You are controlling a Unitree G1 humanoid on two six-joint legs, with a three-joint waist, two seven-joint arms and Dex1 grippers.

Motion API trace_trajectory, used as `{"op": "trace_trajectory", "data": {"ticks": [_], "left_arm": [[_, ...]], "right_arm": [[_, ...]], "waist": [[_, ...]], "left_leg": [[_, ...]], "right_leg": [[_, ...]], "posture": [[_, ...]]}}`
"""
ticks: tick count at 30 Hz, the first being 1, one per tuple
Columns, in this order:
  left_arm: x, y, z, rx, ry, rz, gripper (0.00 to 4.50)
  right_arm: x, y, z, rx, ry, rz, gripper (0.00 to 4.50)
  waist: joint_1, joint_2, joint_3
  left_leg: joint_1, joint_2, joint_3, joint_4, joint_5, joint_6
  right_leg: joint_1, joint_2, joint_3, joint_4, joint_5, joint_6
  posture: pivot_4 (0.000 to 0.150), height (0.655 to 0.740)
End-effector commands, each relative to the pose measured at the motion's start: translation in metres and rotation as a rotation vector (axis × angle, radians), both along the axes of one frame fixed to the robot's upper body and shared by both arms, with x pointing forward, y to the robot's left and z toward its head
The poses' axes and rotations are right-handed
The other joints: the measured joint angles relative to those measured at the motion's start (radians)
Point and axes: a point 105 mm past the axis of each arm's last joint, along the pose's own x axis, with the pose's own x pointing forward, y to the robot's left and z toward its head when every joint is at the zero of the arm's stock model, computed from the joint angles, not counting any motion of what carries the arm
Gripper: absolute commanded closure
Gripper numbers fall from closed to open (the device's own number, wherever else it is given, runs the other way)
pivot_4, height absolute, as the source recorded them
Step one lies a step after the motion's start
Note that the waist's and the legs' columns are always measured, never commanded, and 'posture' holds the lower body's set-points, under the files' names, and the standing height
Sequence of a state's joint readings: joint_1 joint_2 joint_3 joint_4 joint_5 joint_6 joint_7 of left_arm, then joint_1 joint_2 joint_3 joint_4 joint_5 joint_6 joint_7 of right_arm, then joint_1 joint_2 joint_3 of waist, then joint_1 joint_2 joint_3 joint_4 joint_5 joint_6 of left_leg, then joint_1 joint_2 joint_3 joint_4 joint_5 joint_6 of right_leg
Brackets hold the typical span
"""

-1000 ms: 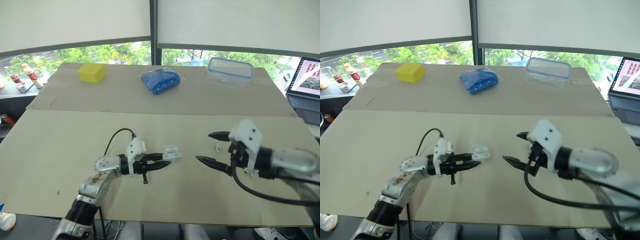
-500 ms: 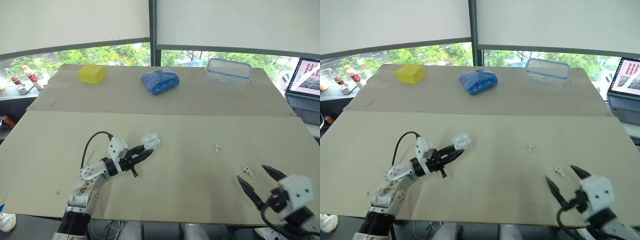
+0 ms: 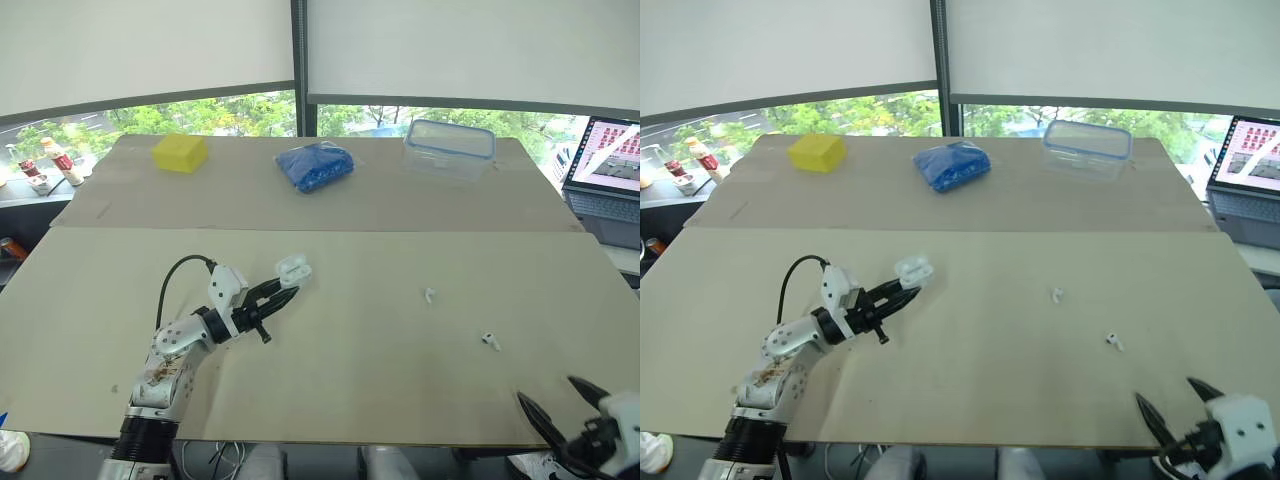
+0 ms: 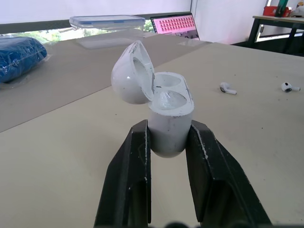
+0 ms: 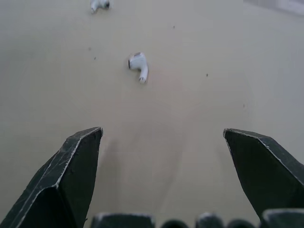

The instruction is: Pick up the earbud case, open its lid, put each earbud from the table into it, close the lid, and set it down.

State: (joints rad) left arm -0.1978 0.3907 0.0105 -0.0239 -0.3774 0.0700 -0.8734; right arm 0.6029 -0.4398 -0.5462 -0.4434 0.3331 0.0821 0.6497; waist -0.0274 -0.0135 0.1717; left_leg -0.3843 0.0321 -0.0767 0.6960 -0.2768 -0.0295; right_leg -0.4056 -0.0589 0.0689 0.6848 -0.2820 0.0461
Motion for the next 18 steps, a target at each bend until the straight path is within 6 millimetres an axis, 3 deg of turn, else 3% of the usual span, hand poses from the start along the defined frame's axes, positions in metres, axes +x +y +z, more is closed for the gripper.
{"op": "trace_trajectory", "data": {"ticks": [1, 5, 9, 18], "left_arm": [[-0.002, -0.003, 0.012, 0.001, -0.043, -0.019, 3.96], [-0.002, -0.007, 0.010, 0.004, -0.039, -0.037, 3.96], [-0.002, -0.009, 0.008, 0.006, -0.037, -0.046, 3.96], [-0.006, -0.008, 0.001, 0.015, -0.030, -0.055, 3.96]], "right_arm": [[0.029, 0.028, 0.017, -0.008, -0.048, 0.064, 0.00], [0.072, 0.048, 0.012, -0.060, 0.000, 0.071, 0.00], [0.111, 0.069, 0.017, 0.004, 0.001, 0.073, 0.00], [0.150, 0.068, 0.005, 0.087, 0.080, -0.097, 0.00]], "waist": [[-0.005, 0.000, 0.000], [0.001, 0.002, -0.001], [0.009, 0.001, -0.001], [0.010, 0.002, -0.001]], "left_leg": [[0.000, 0.000, 0.000, 0.000, 0.000, 0.000], [0.000, -0.001, -0.001, 0.000, 0.000, 0.000], [0.000, -0.002, -0.001, 0.000, 0.000, 0.000], [-0.002, -0.002, -0.001, 0.000, 0.000, 0.000]], "right_leg": [[0.001, 0.000, 0.000, 0.000, 0.000, 0.000], [0.000, 0.000, -0.001, 0.000, 0.000, 0.000], [0.000, -0.001, 0.000, -0.001, 0.000, 0.000], [-0.001, -0.001, -0.001, -0.002, 0.000, 0.000]], "posture": [[0.150, 0.6797], [0.150, 0.6797], [0.150, 0.6797], [0.150, 0.6797]]}}
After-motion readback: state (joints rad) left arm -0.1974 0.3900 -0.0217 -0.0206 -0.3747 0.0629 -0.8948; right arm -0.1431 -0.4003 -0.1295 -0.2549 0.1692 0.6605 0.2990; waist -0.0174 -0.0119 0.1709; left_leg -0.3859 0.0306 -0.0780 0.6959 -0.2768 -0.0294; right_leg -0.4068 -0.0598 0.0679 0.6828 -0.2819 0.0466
